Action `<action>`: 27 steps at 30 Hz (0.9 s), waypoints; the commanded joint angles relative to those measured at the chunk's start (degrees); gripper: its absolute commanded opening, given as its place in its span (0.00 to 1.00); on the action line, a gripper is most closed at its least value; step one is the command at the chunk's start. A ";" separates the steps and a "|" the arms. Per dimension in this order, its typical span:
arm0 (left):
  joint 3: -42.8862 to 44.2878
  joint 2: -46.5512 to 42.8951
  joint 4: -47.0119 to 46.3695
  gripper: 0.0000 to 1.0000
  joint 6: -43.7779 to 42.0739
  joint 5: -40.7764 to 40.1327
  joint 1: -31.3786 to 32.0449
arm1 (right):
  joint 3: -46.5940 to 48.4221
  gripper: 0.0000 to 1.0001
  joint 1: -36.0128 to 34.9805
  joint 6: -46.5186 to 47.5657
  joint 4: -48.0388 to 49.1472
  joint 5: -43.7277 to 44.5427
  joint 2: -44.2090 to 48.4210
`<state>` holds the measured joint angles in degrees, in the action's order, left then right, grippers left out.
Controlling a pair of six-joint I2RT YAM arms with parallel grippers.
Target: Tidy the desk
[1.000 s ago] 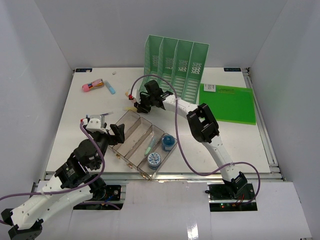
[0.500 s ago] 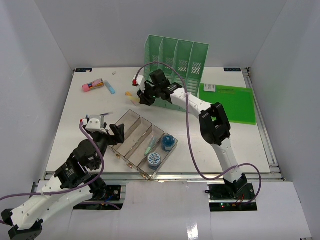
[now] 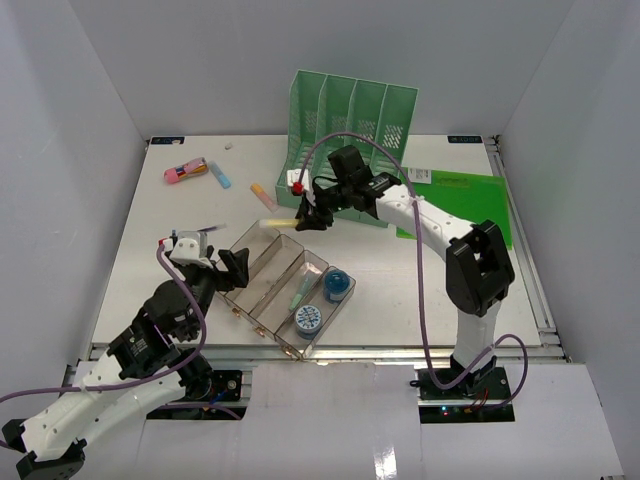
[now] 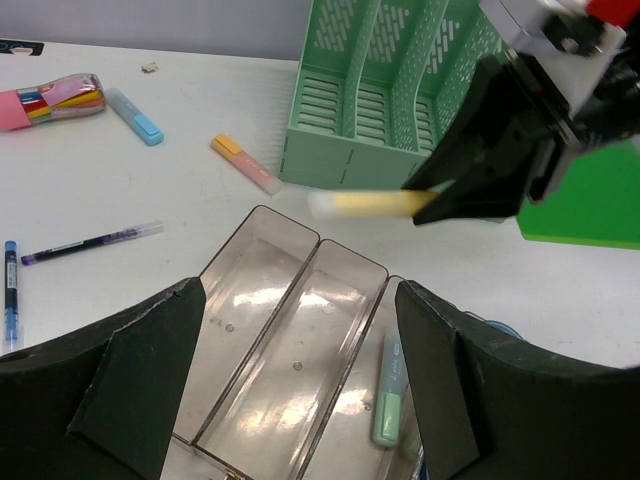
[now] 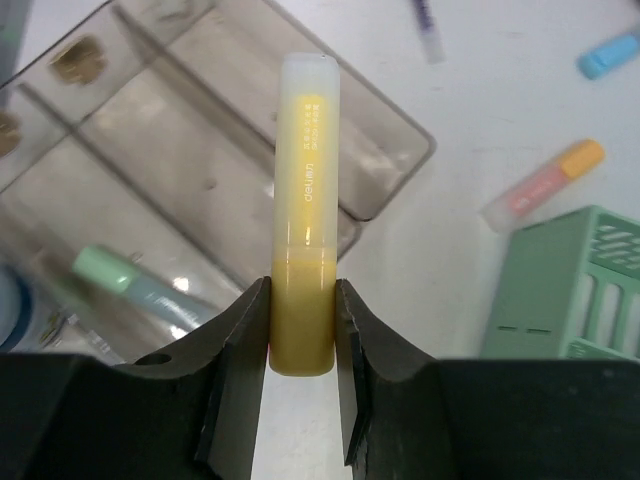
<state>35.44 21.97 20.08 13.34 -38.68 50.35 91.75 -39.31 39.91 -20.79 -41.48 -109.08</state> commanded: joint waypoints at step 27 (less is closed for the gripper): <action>-0.20 1.00 -0.78 0.88 0.34 2.83 -0.60 | -11.52 0.57 -15.62 33.19 -11.09 14.41 2.58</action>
<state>35.43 22.04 20.06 13.38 -37.12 50.04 80.68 -54.42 72.09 -32.88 -29.30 -106.92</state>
